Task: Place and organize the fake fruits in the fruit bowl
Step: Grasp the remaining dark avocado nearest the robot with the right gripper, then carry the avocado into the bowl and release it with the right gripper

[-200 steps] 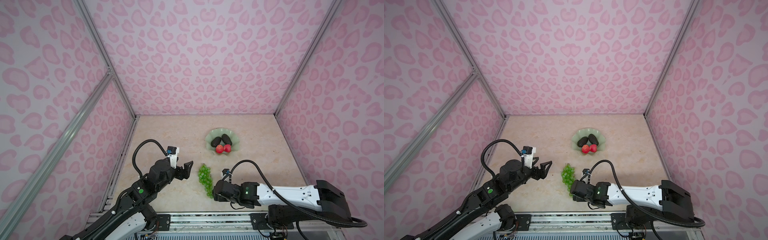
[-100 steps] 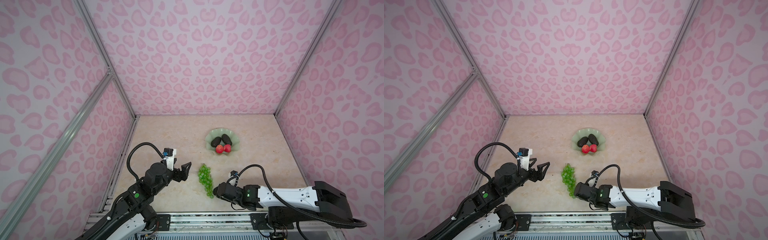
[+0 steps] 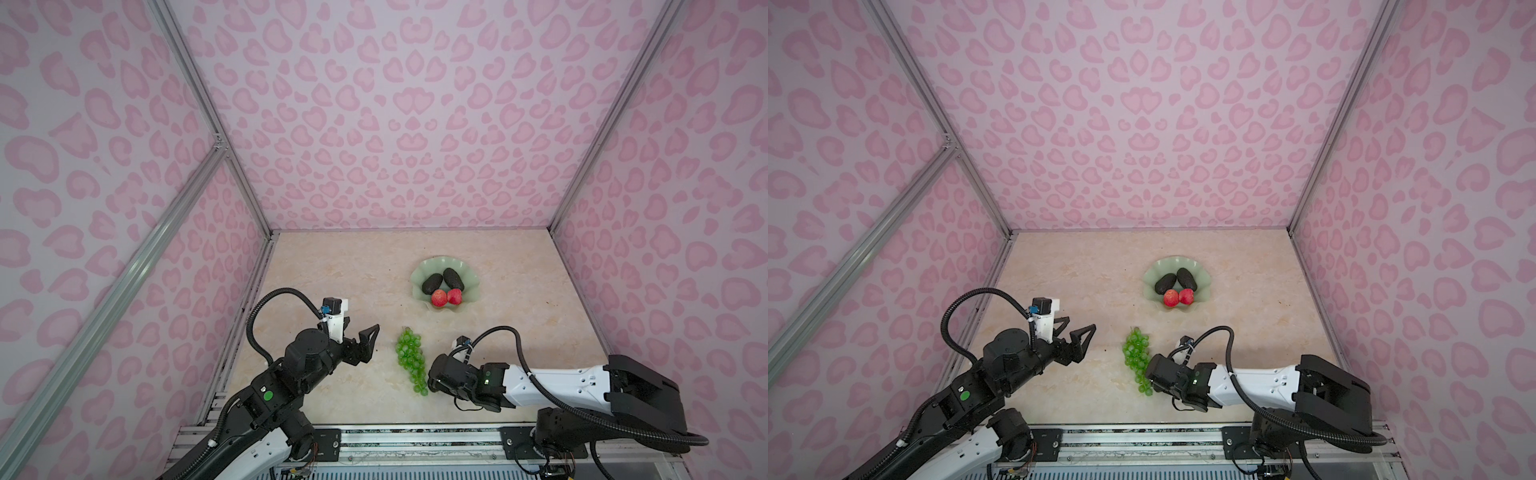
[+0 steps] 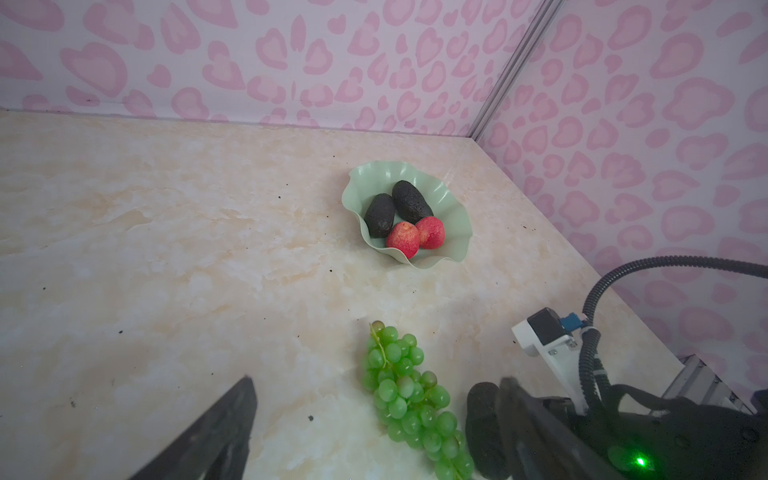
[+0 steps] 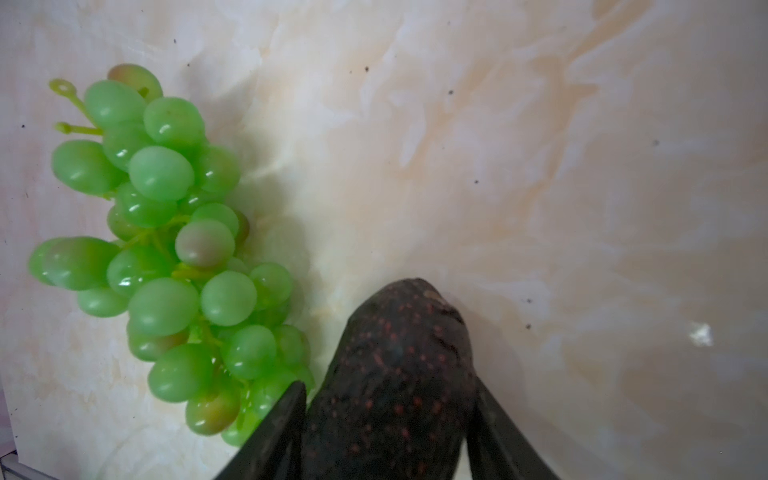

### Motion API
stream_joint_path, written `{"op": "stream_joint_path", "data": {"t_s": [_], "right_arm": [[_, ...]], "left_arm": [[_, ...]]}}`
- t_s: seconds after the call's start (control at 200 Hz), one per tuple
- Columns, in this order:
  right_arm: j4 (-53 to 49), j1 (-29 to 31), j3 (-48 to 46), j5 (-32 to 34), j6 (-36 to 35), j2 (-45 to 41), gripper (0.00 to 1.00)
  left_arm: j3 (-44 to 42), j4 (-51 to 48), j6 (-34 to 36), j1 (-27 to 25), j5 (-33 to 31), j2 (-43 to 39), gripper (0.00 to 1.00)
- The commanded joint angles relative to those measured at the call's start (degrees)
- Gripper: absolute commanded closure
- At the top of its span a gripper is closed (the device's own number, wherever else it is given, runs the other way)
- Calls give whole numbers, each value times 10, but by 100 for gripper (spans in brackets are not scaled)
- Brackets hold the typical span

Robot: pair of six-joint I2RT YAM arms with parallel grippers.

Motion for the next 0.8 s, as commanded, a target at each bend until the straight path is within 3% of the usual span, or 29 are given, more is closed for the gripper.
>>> {"op": "stream_joint_path", "data": {"t_s": [0.0,0.115,0.22,0.355,0.485,0.565,0.795], "right_arm": [[-33,-1,17,23,-32,5,59],[-98,-2,56,70,-82,-25,68],[-164,-23,114,130,-175,-62,71],[-200,-108,196,142,-334,-80,73],[-179,-207,252,106,-446,-47,74],[-154,-258,273,86,-476,-15,74],[-45,-355,289,-13,-456,81,74]], "left_arm": [[-3,-1,2,0,-7,-2,9],[-3,-2,3,1,-7,-2,9],[-7,-2,4,0,-4,-3,9],[-9,2,9,0,1,2,8],[0,7,17,1,9,19,8],[4,8,18,0,11,31,8],[9,20,20,1,16,55,8]]}}
